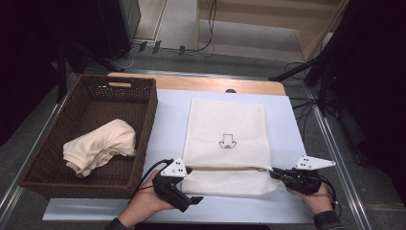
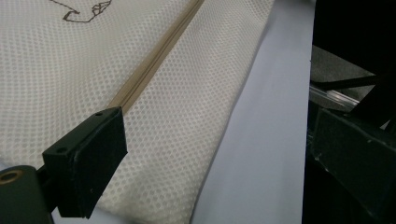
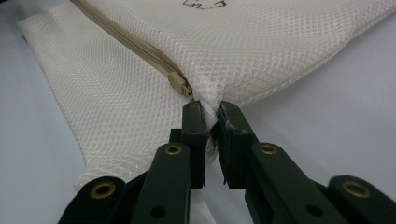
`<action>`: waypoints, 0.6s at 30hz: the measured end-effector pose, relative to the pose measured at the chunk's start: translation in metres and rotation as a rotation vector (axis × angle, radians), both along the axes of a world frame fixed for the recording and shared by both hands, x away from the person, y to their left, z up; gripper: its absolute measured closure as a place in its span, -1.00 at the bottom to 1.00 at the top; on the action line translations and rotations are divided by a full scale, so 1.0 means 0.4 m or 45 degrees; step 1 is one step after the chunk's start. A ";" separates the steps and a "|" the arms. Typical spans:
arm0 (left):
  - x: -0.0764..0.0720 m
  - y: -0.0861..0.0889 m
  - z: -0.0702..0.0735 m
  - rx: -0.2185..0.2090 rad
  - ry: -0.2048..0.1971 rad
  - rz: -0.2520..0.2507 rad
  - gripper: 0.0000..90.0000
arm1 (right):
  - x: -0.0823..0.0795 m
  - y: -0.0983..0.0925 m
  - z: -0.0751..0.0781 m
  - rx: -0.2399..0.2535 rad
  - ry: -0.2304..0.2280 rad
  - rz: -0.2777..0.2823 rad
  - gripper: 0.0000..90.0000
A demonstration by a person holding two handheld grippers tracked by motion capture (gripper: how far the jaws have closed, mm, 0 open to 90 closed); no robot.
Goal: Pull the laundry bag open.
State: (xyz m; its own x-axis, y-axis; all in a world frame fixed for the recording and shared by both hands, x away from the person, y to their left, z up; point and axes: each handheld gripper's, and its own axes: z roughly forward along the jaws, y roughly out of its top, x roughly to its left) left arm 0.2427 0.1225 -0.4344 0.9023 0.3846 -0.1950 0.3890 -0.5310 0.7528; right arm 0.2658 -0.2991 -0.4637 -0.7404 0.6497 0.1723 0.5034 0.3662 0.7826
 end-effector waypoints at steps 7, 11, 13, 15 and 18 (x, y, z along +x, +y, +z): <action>0.007 -0.029 0.010 -0.002 -0.069 -0.016 -0.79 | 0.002 0.008 0.007 0.034 0.009 0.014 0.84; 0.020 -0.048 0.014 -0.011 -0.074 -0.024 -0.69 | -0.001 0.014 0.010 0.027 -0.005 0.028 0.84; 0.026 -0.057 0.015 -0.007 -0.077 -0.033 -0.68 | -0.002 0.015 0.014 0.024 -0.017 0.035 0.84; 0.028 -0.062 0.015 -0.015 -0.077 -0.032 -0.65 | -0.004 0.016 0.016 0.027 -0.019 0.036 0.84; 0.035 -0.079 0.019 -0.029 -0.084 -0.043 -0.59 | -0.008 0.021 0.021 0.025 -0.030 0.042 0.84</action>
State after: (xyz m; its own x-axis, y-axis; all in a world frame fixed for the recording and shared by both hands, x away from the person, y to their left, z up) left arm 0.2567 0.0910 -0.4270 0.9257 0.3501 -0.1429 0.3203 -0.5250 0.7885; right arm 0.2628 -0.2906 -0.4551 -0.7652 0.6219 0.1667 0.4727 0.3668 0.8012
